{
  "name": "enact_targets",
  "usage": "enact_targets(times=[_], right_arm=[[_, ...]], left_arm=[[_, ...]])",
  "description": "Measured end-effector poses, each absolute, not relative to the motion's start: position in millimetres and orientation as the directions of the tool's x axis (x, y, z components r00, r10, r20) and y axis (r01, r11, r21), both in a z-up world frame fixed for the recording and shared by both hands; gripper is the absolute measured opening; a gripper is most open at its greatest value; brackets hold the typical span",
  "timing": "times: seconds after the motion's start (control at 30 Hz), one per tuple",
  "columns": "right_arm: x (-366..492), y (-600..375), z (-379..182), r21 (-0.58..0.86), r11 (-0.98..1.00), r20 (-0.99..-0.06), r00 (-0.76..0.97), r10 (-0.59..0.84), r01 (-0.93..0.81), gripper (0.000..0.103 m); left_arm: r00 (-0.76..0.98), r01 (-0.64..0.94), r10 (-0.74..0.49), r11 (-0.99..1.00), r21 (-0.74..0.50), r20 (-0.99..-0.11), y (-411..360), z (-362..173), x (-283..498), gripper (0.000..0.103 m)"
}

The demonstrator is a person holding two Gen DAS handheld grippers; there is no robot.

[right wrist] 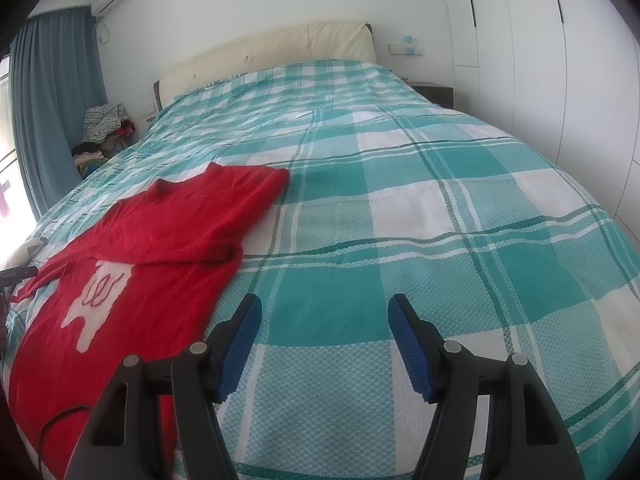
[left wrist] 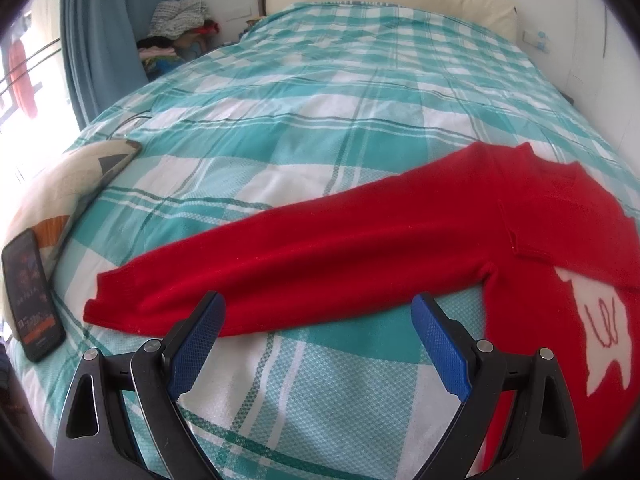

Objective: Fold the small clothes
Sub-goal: 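Open the right gripper and lift it away from the sweater, then grasp the red sleeve with the left gripper and fold it across the sweater body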

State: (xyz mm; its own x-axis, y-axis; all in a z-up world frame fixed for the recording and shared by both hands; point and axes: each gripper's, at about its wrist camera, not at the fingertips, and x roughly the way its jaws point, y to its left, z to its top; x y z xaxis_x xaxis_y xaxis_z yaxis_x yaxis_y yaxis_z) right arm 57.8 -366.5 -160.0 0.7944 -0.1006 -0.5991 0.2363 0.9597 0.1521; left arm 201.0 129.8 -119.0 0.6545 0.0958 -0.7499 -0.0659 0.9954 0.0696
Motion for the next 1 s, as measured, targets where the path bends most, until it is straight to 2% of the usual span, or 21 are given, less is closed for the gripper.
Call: enact_targets(times=[0.13, 0.27, 0.5, 0.67, 0.87, 0.93, 0.97, 1.0], right_arm=[[57.9, -366.6, -160.1, 0.154, 0.959, -0.599, 0.794, -0.099, 0.236, 0.066], [56.4, -367.7, -157.3, 0.162, 0.958, -0.591, 0.801, -0.098, 0.237, 0.066], [53.2, -375.3, -151.5, 0.233, 0.944, -0.579, 0.813, -0.06, 0.235, 0.066], [54.9, -374.1, -147.7, 0.243, 0.944, -0.571, 0.82, -0.046, 0.222, 0.066], [52.1, -376.5, -147.0, 0.24, 0.943, -0.569, 0.82, -0.057, 0.232, 0.066], [51.4, -379.7, -147.0, 0.249, 0.938, -0.569, 0.82, -0.059, 0.24, 0.066], [51.1, -381.1, -147.3, 0.255, 0.936, -0.568, 0.821, -0.059, 0.244, 0.066], [51.1, -382.4, -147.5, 0.26, 0.933, -0.568, 0.821, -0.06, 0.248, 0.066]], left_arm=[[0.635, -0.055, 0.077, 0.997, 0.054, -0.769, 129.0, -122.3, 198.8, 0.095], [0.601, -0.01, 0.004, 1.0, -0.003, -0.799, 146.0, -113.3, 189.2, 0.095], [0.568, -0.267, 0.034, 0.953, -0.144, -0.823, 272.3, -86.4, 202.5, 0.095], [0.467, -0.395, 0.009, 0.897, -0.2, -0.884, 330.2, -114.1, 220.7, 0.095], [0.397, -0.527, 0.019, 0.824, -0.21, -0.918, 353.7, -150.4, 219.0, 0.094], [0.397, -0.504, 0.047, 0.846, -0.175, -0.917, 345.7, -151.8, 218.7, 0.087], [0.401, -0.484, 0.064, 0.861, -0.152, -0.914, 342.4, -150.7, 219.5, 0.065], [0.404, -0.461, 0.072, 0.877, -0.135, -0.912, 339.4, -149.9, 220.8, 0.026]])
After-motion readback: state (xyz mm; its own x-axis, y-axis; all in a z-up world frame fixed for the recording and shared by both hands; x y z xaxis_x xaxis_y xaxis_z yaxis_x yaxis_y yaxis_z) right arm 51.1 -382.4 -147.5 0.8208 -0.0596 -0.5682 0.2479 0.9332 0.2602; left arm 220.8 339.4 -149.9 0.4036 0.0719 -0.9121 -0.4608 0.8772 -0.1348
